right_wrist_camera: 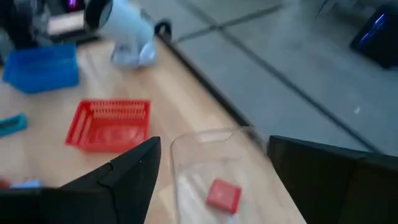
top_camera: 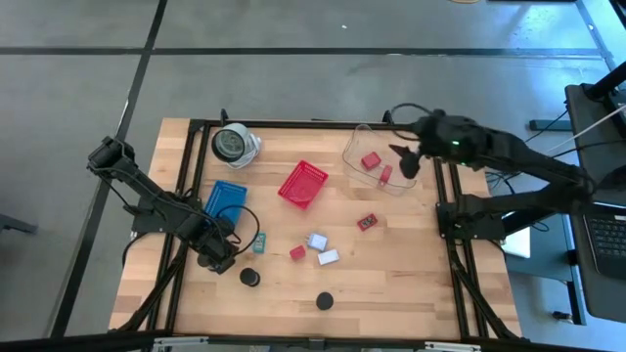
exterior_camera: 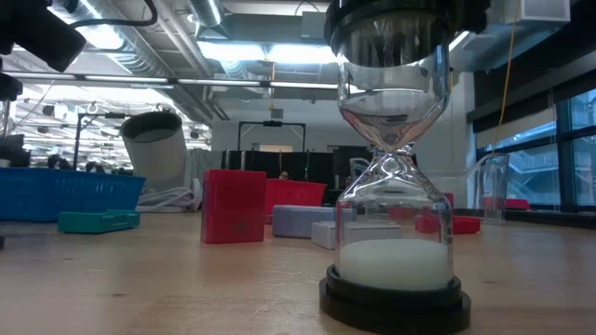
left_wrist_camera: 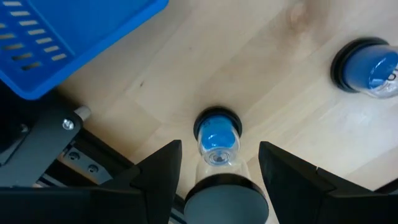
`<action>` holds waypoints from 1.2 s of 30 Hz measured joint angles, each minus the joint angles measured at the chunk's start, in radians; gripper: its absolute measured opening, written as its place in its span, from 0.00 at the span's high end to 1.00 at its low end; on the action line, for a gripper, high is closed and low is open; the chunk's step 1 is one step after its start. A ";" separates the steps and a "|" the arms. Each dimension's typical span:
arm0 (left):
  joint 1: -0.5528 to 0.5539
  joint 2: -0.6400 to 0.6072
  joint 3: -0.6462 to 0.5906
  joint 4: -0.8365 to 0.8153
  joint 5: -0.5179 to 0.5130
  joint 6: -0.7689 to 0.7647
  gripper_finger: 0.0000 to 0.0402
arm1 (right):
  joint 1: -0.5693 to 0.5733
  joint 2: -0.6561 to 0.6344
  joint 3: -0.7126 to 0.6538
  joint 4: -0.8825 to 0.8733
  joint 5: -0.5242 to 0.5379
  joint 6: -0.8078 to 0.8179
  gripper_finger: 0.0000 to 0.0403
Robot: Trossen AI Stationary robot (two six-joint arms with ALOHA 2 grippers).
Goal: Pick & Place Office items
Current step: Put the blue hourglass into the blue bin
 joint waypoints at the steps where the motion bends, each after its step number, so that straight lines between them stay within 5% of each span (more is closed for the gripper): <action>1: 0.000 0.000 0.000 0.000 -0.006 0.000 0.47 | 0.000 -0.035 -0.025 0.025 0.019 -0.008 0.25; 13: 0.000 0.000 0.000 0.000 -0.057 0.018 0.47 | 0.027 -0.314 -0.243 0.089 0.167 0.130 0.32; 36: 0.009 0.000 0.000 0.000 -0.056 -0.032 0.47 | 0.027 -0.314 -0.252 0.085 0.143 0.143 0.33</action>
